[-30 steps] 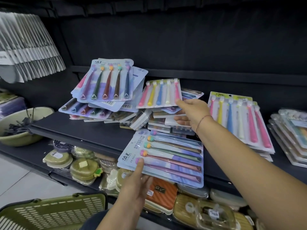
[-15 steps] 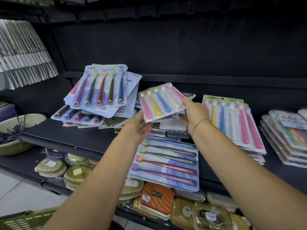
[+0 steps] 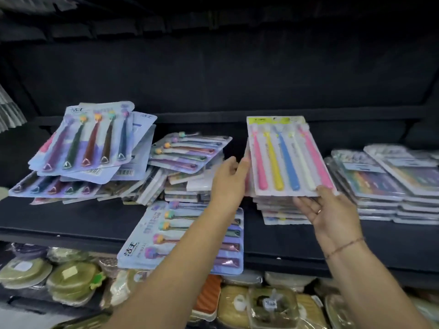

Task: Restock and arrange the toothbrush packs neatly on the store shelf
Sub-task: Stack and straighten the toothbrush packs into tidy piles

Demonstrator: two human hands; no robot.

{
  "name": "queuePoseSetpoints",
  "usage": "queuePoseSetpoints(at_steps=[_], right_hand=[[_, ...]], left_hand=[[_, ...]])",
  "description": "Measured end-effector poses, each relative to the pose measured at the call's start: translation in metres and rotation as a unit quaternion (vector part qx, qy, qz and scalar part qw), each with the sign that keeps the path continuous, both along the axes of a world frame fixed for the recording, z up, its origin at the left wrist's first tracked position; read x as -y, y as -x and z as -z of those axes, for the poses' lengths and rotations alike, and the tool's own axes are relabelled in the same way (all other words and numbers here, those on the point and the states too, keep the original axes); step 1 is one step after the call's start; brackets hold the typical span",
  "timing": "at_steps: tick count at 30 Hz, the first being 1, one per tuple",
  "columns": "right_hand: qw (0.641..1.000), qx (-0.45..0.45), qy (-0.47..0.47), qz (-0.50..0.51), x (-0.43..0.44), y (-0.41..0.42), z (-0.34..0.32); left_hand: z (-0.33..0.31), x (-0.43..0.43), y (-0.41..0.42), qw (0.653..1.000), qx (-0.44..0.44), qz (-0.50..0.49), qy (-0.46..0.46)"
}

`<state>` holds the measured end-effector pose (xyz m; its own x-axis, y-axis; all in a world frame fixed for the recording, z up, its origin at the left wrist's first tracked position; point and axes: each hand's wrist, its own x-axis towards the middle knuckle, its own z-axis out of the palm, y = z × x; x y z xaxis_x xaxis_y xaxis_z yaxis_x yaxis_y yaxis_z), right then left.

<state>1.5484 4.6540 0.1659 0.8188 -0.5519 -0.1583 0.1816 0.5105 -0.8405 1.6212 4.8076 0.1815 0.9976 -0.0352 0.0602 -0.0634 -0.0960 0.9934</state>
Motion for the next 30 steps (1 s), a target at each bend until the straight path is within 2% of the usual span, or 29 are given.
queuePoseSetpoints(at_steps=[2,4,8,13,14,17,19,21,25,30], right_hand=[[0.999,-0.028,0.019,-0.001,0.01,-0.003,0.006],[0.994,-0.067,0.074,-0.033,0.021,-0.005,0.011],[0.956,-0.131,0.252,-0.075,0.045,-0.005,0.024],[0.9,-0.103,0.422,-0.03,0.059,-0.007,0.032],[0.898,-0.089,0.429,-0.046,0.059,-0.007,0.032],[0.934,-0.035,0.338,-0.112,0.054,-0.013,0.027],[0.942,-0.03,0.317,-0.109,0.056,-0.018,0.03],[0.947,-0.028,0.302,-0.106,0.057,-0.018,0.032],[0.966,-0.055,0.229,-0.108,0.063,-0.01,0.049],[0.964,-0.074,0.213,-0.139,0.065,-0.007,0.059]], left_hand=[[0.015,0.009,-0.01,0.994,0.001,0.007,-0.11],[0.024,0.017,-0.017,0.986,-0.018,0.016,-0.167],[0.031,0.026,-0.032,0.986,-0.106,-0.028,-0.129],[0.033,0.03,-0.049,0.979,-0.189,-0.037,-0.059],[0.034,0.03,-0.05,0.979,-0.194,-0.033,-0.054],[0.039,0.03,-0.048,0.977,-0.202,0.013,-0.065],[0.044,0.03,-0.044,0.976,-0.207,0.057,-0.04],[0.052,0.029,-0.048,0.97,-0.229,0.08,0.035],[0.06,0.036,-0.056,0.924,-0.3,0.099,0.217],[0.056,0.061,-0.054,0.9,-0.289,0.169,0.279]])
